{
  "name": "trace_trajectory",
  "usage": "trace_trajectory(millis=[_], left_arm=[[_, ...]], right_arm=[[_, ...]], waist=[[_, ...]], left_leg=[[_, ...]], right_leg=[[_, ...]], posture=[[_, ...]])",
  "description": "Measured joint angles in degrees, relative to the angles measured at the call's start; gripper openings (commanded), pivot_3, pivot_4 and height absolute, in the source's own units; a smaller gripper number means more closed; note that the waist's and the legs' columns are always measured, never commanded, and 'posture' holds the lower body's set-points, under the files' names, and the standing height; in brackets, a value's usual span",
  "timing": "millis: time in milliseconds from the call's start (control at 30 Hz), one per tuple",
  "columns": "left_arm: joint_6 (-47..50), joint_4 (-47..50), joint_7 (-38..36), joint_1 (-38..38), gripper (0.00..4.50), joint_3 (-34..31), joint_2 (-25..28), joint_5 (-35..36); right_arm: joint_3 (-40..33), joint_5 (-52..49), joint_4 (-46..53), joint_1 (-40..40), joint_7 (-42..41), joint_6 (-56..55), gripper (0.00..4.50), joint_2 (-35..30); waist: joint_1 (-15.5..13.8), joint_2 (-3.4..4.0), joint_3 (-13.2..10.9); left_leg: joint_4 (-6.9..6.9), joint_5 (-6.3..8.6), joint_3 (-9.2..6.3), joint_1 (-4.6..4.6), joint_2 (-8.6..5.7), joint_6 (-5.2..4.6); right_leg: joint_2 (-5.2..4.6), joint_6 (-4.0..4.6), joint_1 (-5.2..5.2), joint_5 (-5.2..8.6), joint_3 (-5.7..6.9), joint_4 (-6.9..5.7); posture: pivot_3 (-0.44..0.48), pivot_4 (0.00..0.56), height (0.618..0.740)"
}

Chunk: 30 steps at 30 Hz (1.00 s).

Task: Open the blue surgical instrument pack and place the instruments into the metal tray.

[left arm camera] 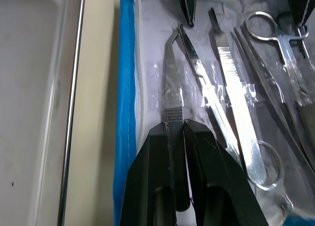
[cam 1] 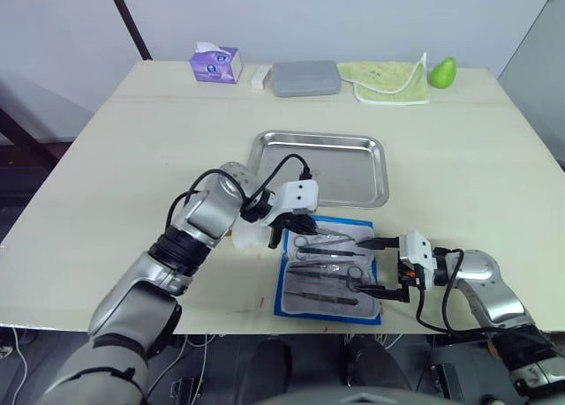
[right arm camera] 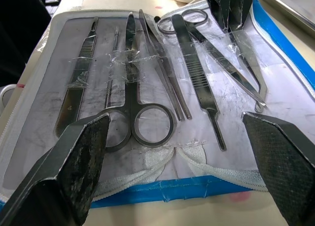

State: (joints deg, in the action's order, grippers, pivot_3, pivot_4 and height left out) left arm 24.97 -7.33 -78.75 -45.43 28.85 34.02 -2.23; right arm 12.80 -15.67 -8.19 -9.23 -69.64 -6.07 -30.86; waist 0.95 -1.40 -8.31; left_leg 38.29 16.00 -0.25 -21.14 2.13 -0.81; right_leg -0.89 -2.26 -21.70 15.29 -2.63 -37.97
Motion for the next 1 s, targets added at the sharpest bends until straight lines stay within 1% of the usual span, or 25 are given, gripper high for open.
trace_trajectory(millis=[200, 600, 800, 900, 967, 1000], left_arm=[[1.0, 0.0, -0.9, -0.7, 0.07, 0.6, 0.4, -0.5], [3.5, 3.6, -2.1, -0.8, 0.07, 0.1, 5.8, 0.1], [3.4, 4.5, -2.2, 1.4, 0.07, -2.5, 10.2, 1.1], [3.8, 5.8, -2.5, 3.1, 0.07, -5.5, 12.2, 3.2], [3.2, 6.9, -3.2, 4.7, 0.07, -8.3, 14.9, 4.8], [3.2, 6.9, -3.2, 4.8, 0.07, -8.5, 15.0, 4.8]], right_arm=[[0.0, 0.1, 0.3, 0.1, 0.2, 0.5, 4.5, 0.0], [0.2, 0.1, 0.4, -0.3, 0.1, 0.8, 4.5, -0.2], [0.4, 0.1, 0.4, -0.3, 0.0, 0.9, 4.5, -0.4], [0.5, 0.1, 0.3, -0.3, -0.1, 0.9, 4.5, -0.5], [0.5, 0.1, 0.4, -0.3, -0.1, 0.9, 4.5, -0.6], [0.5, 0.1, 0.4, -0.3, -0.1, 0.9, 4.5, -0.6]], waist=[[0.0, 0.02, 0.0], [0.0, 0.03, 0.0], [0.0, 0.06, -0.1], [0.0, 0.05, -0.1], [-0.1, 0.08, -0.1], [-0.1, 0.08, -0.1]], left_leg=[[0.0, 0.0, -0.01, 0.0, 0.01, 0.0], [-0.01, 0.0, -0.03, 0.0, 0.02, 0.0], [-0.02, 0.0, -0.04, -0.01, 0.03, 0.0], [-0.02, 0.0, -0.04, -0.01, 0.03, 0.0], [-0.03, 0.0, -0.04, 0.0, 0.04, 0.0], [-0.03, 0.0, -0.04, 0.0, 0.04, 0.0]], right_leg=[[0.0, 0.01, 0.0, 0.01, 0.0, 0.0], [0.0, 0.02, -0.01, 0.01, 0.01, 0.0], [0.0, 0.02, -0.02, 0.02, 0.02, 0.0], [-0.02, 0.02, -0.02, 0.02, 0.02, 0.01], [-0.02, 0.04, -0.03, 0.03, 0.03, 0.0], [-0.02, 0.04, -0.03, 0.03, 0.04, 0.01]], posture=[[0.0, 0.15, 0.74], [0.0, 0.15, 0.74], [0.0, 0.15, 0.74], [0.0, 0.15, 0.74], [0.0, 0.15, 0.74], [0.0, 0.15, 0.74]])
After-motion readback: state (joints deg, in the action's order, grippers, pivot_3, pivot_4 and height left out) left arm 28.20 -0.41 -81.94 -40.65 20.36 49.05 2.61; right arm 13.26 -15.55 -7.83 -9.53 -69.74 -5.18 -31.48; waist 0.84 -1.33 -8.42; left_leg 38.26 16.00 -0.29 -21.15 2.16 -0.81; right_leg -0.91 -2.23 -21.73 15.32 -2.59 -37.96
